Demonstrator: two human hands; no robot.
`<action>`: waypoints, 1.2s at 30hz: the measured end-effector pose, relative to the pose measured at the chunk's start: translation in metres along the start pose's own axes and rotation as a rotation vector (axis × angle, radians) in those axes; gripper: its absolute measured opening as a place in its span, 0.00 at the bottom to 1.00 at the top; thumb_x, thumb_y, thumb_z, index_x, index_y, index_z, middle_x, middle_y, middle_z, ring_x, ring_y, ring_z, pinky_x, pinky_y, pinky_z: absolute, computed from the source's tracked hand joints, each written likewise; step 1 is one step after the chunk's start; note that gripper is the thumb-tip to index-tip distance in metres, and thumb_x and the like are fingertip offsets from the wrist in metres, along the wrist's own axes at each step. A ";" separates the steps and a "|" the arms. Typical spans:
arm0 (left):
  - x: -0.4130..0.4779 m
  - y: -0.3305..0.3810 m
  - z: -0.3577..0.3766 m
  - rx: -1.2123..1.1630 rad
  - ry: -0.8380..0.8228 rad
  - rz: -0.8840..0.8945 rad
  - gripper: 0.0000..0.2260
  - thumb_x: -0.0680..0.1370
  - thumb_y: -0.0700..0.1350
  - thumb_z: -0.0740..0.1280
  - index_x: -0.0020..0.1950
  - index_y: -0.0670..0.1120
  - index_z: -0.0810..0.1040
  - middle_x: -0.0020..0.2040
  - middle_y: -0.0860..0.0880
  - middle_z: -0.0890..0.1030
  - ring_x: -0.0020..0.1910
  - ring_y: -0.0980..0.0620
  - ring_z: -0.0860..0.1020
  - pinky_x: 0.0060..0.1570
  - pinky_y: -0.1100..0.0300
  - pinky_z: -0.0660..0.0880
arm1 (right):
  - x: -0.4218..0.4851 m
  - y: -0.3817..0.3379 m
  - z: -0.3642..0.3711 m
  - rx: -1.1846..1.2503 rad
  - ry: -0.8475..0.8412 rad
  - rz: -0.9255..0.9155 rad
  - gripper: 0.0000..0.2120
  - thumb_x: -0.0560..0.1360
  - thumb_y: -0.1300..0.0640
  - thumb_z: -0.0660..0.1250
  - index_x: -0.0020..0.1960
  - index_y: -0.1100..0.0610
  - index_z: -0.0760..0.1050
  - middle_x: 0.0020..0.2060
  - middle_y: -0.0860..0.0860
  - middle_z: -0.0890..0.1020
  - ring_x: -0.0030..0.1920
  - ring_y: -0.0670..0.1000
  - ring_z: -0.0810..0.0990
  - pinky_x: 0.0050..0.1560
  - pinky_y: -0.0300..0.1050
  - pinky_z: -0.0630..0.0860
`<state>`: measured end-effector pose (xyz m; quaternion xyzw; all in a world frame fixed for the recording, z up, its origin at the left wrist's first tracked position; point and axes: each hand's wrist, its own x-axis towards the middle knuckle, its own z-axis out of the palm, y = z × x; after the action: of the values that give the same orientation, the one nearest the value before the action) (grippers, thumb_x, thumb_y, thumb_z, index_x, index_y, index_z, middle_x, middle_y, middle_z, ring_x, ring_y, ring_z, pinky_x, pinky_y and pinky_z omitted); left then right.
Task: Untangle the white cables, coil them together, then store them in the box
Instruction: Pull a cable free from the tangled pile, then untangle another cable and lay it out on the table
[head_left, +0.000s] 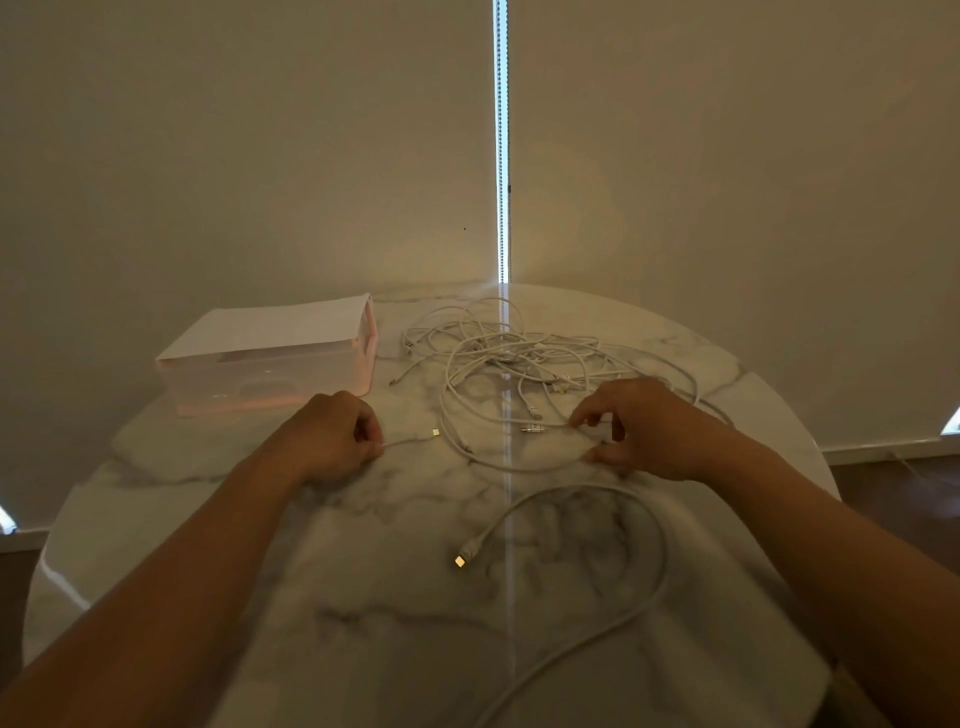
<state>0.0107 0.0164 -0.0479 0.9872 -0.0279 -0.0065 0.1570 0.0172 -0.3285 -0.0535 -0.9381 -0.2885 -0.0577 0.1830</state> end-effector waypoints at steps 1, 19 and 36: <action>-0.001 -0.001 0.000 -0.020 0.016 -0.003 0.05 0.74 0.45 0.73 0.39 0.52 0.81 0.41 0.54 0.81 0.41 0.57 0.78 0.38 0.66 0.70 | 0.004 0.004 0.004 -0.031 -0.002 -0.012 0.14 0.68 0.56 0.77 0.54 0.52 0.83 0.44 0.48 0.79 0.36 0.39 0.71 0.43 0.37 0.69; 0.000 -0.002 0.002 -0.255 0.143 0.050 0.03 0.73 0.45 0.75 0.42 0.52 0.82 0.40 0.52 0.81 0.40 0.57 0.78 0.37 0.68 0.70 | 0.051 0.014 0.013 -0.316 0.098 0.175 0.06 0.75 0.59 0.67 0.46 0.57 0.83 0.47 0.55 0.79 0.49 0.57 0.79 0.48 0.50 0.77; -0.001 -0.012 -0.001 -0.281 0.132 0.055 0.02 0.75 0.50 0.72 0.42 0.55 0.84 0.40 0.55 0.84 0.41 0.57 0.79 0.44 0.61 0.74 | 0.008 -0.071 0.024 0.155 -0.306 -0.192 0.05 0.73 0.53 0.74 0.47 0.53 0.82 0.38 0.40 0.76 0.40 0.36 0.75 0.41 0.28 0.70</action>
<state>0.0107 0.0287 -0.0505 0.9526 -0.0434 0.0588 0.2953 -0.0157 -0.2608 -0.0523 -0.8872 -0.4045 0.0909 0.2023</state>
